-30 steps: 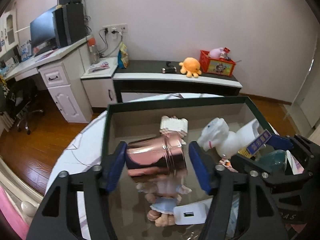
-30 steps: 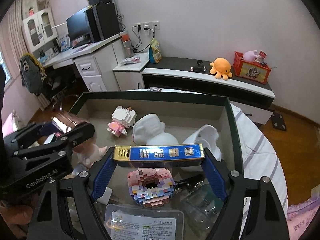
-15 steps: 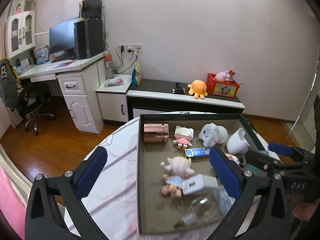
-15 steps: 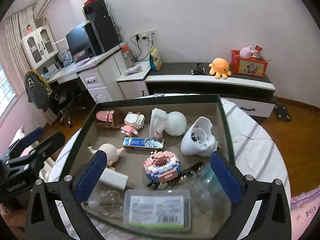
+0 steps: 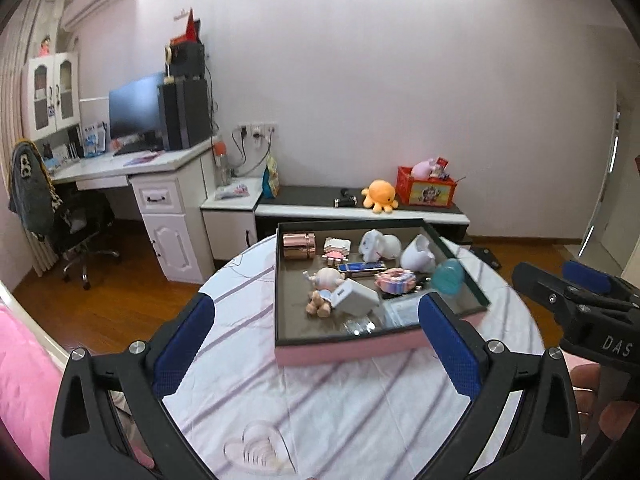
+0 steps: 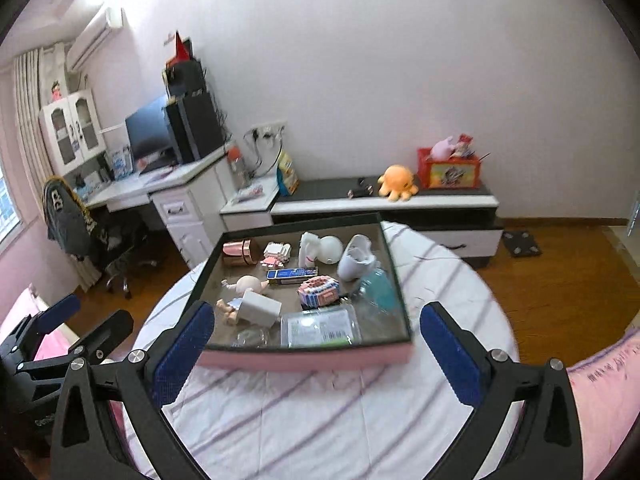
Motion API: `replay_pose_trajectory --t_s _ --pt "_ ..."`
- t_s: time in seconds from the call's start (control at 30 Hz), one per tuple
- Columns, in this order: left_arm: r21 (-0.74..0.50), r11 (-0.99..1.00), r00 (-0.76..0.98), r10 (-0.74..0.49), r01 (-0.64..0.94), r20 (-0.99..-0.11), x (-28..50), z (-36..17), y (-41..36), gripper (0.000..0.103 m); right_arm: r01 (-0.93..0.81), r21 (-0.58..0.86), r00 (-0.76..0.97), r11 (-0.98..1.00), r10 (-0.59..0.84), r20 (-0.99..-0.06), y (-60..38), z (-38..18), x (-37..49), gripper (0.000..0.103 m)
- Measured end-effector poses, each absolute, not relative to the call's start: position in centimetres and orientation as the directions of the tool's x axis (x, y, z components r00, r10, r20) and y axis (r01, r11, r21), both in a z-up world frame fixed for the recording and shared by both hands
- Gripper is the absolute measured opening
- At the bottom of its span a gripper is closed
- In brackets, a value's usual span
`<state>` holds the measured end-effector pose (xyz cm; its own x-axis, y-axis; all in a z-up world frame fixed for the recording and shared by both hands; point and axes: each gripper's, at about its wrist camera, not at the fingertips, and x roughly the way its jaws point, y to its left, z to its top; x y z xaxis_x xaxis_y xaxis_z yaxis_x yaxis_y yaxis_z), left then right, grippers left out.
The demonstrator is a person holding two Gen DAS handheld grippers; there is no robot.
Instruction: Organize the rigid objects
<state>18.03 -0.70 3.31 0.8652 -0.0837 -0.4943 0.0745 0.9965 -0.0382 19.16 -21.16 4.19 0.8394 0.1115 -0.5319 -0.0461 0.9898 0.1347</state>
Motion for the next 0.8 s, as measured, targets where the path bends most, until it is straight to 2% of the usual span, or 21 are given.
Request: replay_pose_trajectory --t_s 0.27,0.8 --pt "-0.048 0.997 0.893 -0.074 0.059 -0.444 9.5 3.6 -1.0 0.103 0.026 0.049 0.884 0.998 -0.001 -0.468 -21.0 5.4 9.8 0.103" --pt "-0.034 0.994 0.914 -0.108 0.103 -0.392 -1.4 2.3 -2.3 0.103 0.059 0.038 0.926 0.998 -0.04 -0.376 -20.6 5.6 -2.1 0.103"
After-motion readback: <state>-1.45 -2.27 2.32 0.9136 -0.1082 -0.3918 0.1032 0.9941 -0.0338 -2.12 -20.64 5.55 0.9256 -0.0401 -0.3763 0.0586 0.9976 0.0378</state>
